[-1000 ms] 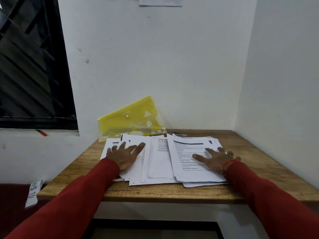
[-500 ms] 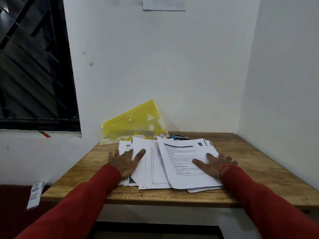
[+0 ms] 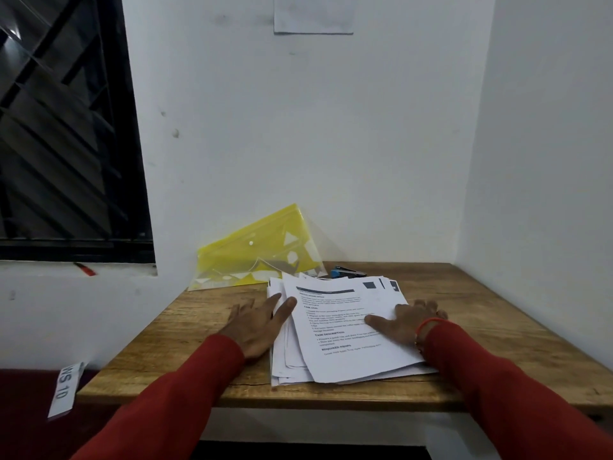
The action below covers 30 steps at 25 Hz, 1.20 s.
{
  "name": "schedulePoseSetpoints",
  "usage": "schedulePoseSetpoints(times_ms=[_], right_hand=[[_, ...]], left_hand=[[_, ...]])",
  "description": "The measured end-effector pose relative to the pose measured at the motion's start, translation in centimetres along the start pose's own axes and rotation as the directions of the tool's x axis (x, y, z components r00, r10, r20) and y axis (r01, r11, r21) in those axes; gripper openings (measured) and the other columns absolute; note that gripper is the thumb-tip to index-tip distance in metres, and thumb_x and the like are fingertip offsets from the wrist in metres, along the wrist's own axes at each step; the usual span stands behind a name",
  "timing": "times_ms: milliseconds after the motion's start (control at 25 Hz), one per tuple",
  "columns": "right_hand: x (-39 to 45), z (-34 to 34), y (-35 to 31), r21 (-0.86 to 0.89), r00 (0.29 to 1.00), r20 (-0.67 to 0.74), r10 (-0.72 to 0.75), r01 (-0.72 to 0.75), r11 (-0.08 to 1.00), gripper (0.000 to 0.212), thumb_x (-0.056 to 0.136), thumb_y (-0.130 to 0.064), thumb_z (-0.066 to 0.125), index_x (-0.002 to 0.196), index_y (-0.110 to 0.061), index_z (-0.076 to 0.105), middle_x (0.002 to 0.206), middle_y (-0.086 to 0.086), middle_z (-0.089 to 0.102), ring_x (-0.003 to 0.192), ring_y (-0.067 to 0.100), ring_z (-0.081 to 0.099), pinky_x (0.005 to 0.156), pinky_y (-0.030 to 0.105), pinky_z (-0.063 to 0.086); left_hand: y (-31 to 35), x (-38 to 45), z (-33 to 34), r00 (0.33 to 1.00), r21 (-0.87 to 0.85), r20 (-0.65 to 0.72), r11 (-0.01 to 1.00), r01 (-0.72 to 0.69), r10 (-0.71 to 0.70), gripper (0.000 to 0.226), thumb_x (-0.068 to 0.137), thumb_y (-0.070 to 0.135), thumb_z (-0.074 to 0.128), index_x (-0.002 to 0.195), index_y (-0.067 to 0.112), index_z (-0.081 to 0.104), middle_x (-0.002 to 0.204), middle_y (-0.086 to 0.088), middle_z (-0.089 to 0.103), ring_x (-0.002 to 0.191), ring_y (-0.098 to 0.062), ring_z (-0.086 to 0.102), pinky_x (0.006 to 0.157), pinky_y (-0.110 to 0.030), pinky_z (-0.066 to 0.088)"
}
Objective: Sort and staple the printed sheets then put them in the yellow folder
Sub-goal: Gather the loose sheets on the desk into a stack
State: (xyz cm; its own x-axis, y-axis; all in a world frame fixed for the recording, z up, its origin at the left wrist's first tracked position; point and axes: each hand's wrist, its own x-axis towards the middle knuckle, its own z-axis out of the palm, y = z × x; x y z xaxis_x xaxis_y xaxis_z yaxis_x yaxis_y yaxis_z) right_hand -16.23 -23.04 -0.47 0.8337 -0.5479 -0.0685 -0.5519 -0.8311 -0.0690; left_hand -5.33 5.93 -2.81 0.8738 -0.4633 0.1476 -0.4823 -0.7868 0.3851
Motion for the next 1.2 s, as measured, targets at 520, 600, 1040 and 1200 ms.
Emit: schedulePoseSetpoints(times_ms=[520, 600, 1040, 1200], right_hand=[[-0.9, -0.4, -3.2, 0.128, 0.995, 0.003, -0.095, 0.094, 0.987, 0.084, 0.083, -0.074, 0.049, 0.139, -0.012, 0.046, 0.156, 0.023, 0.015, 0.136, 0.04, 0.035, 0.111, 0.043, 0.036], [-1.2, -0.1, -3.3, 0.128, 0.996, -0.002, -0.087, 0.086, 0.988, 0.082, 0.084, -0.074, 0.047, 0.139, -0.014, 0.046, 0.156, 0.022, 0.016, 0.138, 0.042, 0.03, 0.112, 0.046, 0.033], [-2.3, 0.3, -1.1, 0.484, 0.993, -0.069, -0.096, 0.117, 0.867, 0.082, 0.062, -0.078, 0.059, 0.117, -0.019, 0.063, 0.133, 0.012, 0.055, 0.119, 0.027, 0.055, 0.099, 0.034, 0.046], [-2.6, 0.0, 0.0, 0.674, 0.986, -0.095, -0.14, 0.167, 0.719, 0.072, 0.089, -0.044, 0.067, 0.147, -0.012, 0.039, 0.151, 0.005, 0.042, 0.137, 0.021, 0.042, 0.104, 0.024, 0.032]], left_hand=[[2.7, -0.7, 0.0, 0.999, -0.101, -0.036, 0.994, 0.031, -0.034, 0.084, 0.081, 0.087, 0.009, 0.15, 0.042, 0.027, 0.147, -0.002, 0.052, 0.139, -0.036, 0.037, 0.112, -0.053, 0.02], [3.5, -0.5, 0.1, 0.999, -0.289, -0.027, 0.957, 0.031, -0.041, 0.091, 0.077, 0.091, 0.024, 0.15, 0.038, 0.031, 0.147, -0.001, 0.052, 0.136, -0.033, 0.045, 0.112, -0.045, 0.032], [6.8, 1.8, -0.2, 0.943, -0.892, 0.152, 0.369, 0.26, -0.297, 0.063, 0.088, 0.002, 0.072, 0.141, -0.009, 0.038, 0.138, -0.023, 0.055, 0.1, -0.034, 0.067, 0.08, -0.04, 0.054], [6.2, 1.7, 0.8, 0.92, -0.916, 0.248, 0.235, 0.324, -0.302, 0.032, 0.088, -0.011, 0.064, 0.119, -0.012, 0.059, 0.119, -0.025, 0.067, 0.084, -0.033, 0.069, 0.084, -0.045, 0.054]])
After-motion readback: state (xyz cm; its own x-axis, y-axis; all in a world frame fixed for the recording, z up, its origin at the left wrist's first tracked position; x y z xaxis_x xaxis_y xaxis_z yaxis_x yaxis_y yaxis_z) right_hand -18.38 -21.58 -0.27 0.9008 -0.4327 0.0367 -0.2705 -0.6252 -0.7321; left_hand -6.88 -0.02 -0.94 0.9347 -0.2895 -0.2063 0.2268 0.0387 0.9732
